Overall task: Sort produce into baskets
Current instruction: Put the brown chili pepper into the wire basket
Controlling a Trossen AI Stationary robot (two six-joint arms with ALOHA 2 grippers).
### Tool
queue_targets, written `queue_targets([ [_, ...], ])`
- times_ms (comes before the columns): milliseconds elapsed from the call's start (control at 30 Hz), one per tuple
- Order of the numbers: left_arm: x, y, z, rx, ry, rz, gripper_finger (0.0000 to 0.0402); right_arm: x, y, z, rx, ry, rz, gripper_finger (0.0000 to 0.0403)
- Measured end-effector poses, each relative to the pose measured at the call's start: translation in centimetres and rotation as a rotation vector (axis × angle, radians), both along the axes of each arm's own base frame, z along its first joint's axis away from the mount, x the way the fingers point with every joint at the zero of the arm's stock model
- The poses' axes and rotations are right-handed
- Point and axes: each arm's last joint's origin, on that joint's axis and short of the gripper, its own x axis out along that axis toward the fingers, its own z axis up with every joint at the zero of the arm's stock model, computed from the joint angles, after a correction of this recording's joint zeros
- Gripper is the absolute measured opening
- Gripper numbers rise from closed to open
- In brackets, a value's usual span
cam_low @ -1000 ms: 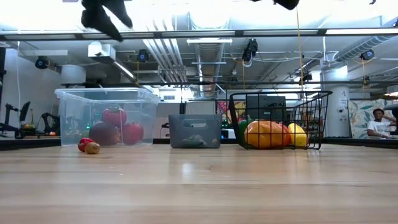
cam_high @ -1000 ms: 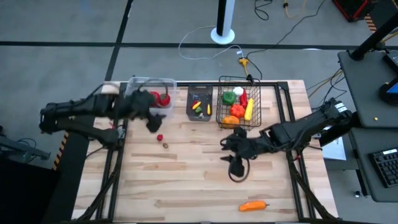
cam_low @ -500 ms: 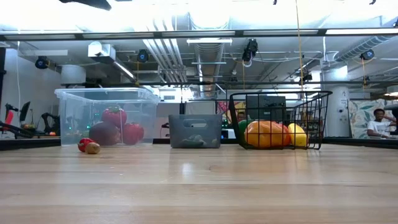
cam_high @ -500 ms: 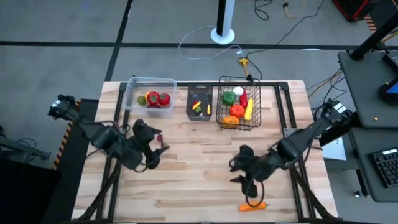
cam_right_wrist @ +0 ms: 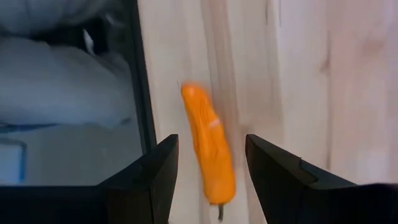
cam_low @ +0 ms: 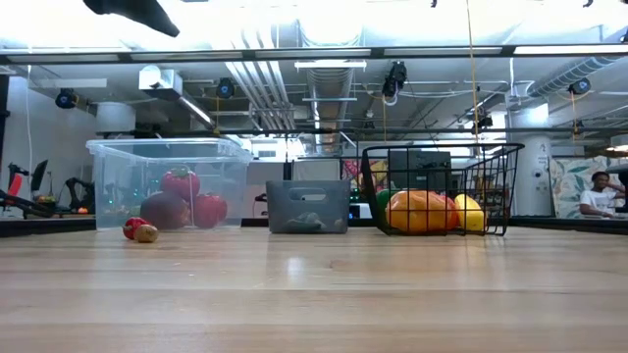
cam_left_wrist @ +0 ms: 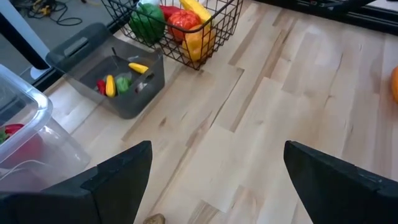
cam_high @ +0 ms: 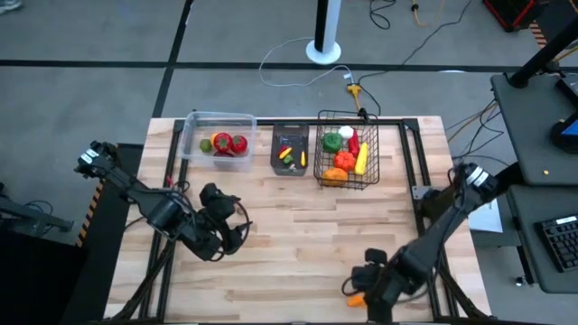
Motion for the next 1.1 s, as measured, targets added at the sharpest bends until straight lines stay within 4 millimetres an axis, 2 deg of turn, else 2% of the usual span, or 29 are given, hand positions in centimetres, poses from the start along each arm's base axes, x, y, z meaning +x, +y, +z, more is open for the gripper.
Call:
queue_targets([
  [300,0.0,0.0,0.0,-0.005,-0.004,0.004,0.0345,-1.3,3.1,-4.9,-0.064,0.216,-0.022,0.0178],
  [467,0.0,0.0,0.0,-0.005,-0.004,0.005,0.0345,-1.1,3.8,-7.5,-0.102,0.297,-0.034,0.0178],
  [633,0.0,0.0,0.0,-0.008,-0.006,0.009,0.0345,-0.8,4.1,-7.9,-0.107,0.306,-0.033,0.0196],
  [933,0.0,0.0,0.0,-0.01,-0.007,0.011,0.0345,-0.7,4.1,-9.1,-0.139,0.321,-0.01,0.026],
  [1100,0.0,0.0,0.0,-0.01,-0.008,0.011,0.0345,-0.6,4.1,-9.7,-0.161,0.321,0.01,0.025],
])
